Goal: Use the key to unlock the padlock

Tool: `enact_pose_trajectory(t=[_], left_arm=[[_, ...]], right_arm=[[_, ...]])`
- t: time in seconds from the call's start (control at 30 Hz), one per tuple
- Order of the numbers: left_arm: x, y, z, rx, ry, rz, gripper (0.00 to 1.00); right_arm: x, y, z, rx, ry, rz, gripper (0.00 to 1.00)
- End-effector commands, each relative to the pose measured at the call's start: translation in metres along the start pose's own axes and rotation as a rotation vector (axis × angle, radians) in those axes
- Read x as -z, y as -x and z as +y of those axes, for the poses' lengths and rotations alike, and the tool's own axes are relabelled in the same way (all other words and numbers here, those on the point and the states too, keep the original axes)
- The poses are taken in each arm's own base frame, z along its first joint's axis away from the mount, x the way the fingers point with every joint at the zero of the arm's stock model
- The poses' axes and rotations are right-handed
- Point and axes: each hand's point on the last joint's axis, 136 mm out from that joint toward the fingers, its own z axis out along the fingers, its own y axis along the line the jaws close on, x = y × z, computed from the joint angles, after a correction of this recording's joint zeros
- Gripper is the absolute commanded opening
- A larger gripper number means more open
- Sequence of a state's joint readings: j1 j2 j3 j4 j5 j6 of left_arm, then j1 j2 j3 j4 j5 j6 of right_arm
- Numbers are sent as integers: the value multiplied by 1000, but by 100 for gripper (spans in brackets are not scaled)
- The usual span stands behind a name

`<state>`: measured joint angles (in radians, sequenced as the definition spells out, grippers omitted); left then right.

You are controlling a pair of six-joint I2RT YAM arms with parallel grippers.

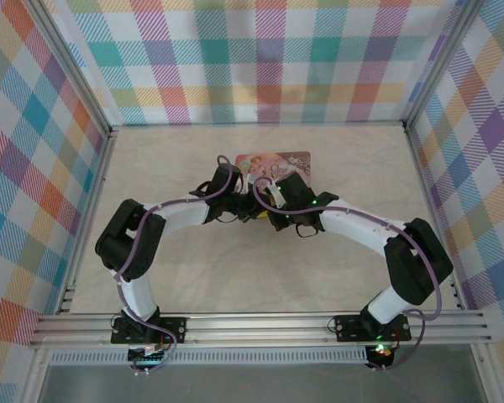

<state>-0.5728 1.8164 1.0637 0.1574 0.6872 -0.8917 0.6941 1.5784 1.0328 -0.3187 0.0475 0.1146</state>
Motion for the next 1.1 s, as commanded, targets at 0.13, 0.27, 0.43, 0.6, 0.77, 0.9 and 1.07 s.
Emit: enact_pose_trajectory(t=[0.13,0.27,0.43,0.6,0.77,0.9,1.07], left_arm=[[9,-7,-31,-57,-75,28,17],[9,-8,-12,-30,-15,8,38],[12,-13,5,-4,18,-14,42],[27,-18,22,21,73,-50,45],[55,-14,32,21,136,-116,45],[97,5,34,-18,233,-247,45],[138,35,34,-68,372,-361,48]], right_arm=[[-5,7,5,5,21,-21,0],[-14,-7,6,-4,44,-8,0],[-20,-22,8,20,69,3,0],[-25,-33,8,54,79,33,0],[-27,-39,10,103,93,67,0],[-23,-41,8,140,83,62,0],[-18,-38,9,200,86,46,0]])
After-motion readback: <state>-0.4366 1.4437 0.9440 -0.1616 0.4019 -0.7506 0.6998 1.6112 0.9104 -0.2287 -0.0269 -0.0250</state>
